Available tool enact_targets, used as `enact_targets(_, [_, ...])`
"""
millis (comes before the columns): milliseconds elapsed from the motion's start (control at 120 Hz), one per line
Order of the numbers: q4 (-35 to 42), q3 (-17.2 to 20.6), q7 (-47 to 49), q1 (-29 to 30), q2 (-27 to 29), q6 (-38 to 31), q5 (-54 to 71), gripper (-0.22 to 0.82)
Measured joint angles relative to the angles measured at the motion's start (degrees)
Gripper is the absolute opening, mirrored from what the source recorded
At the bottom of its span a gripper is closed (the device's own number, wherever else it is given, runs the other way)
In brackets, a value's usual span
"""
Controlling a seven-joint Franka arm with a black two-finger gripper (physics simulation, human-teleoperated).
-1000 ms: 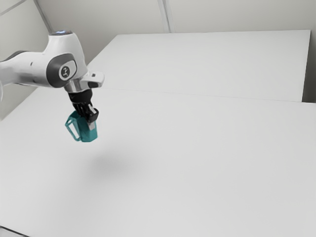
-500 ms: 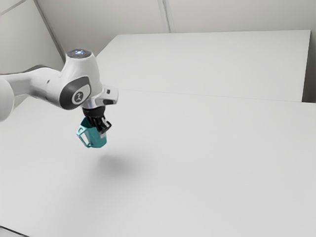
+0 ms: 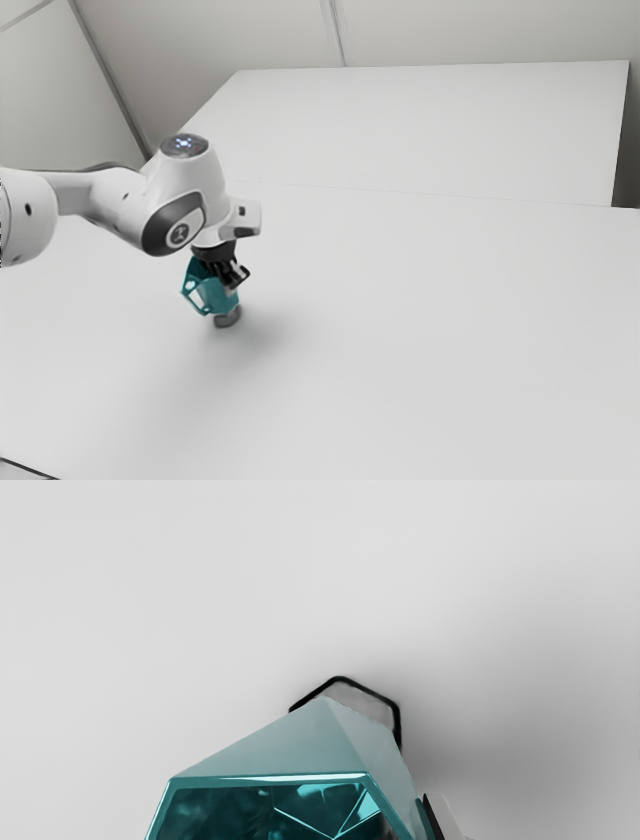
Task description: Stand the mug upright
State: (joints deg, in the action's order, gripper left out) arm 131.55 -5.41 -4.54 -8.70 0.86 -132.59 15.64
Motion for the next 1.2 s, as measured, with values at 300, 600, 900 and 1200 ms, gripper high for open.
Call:
enact_targets(300, [-0.04,0.05,3.53,-0.84,-3.01,-2.20,0.01,-0.18])
enact_targets(600, [-0.45,0.07,4.50,-0.51,-1.17,-2.42,-0.90,0.34])
enact_targets(900, [-13.88,0.31,4.92,-0.61,0.97,11.33,-7.81,0.53])
enact_targets(1200, [-35.18,0.28,6.44,-0.31,-0.18,32.32,-11.84,0.57])
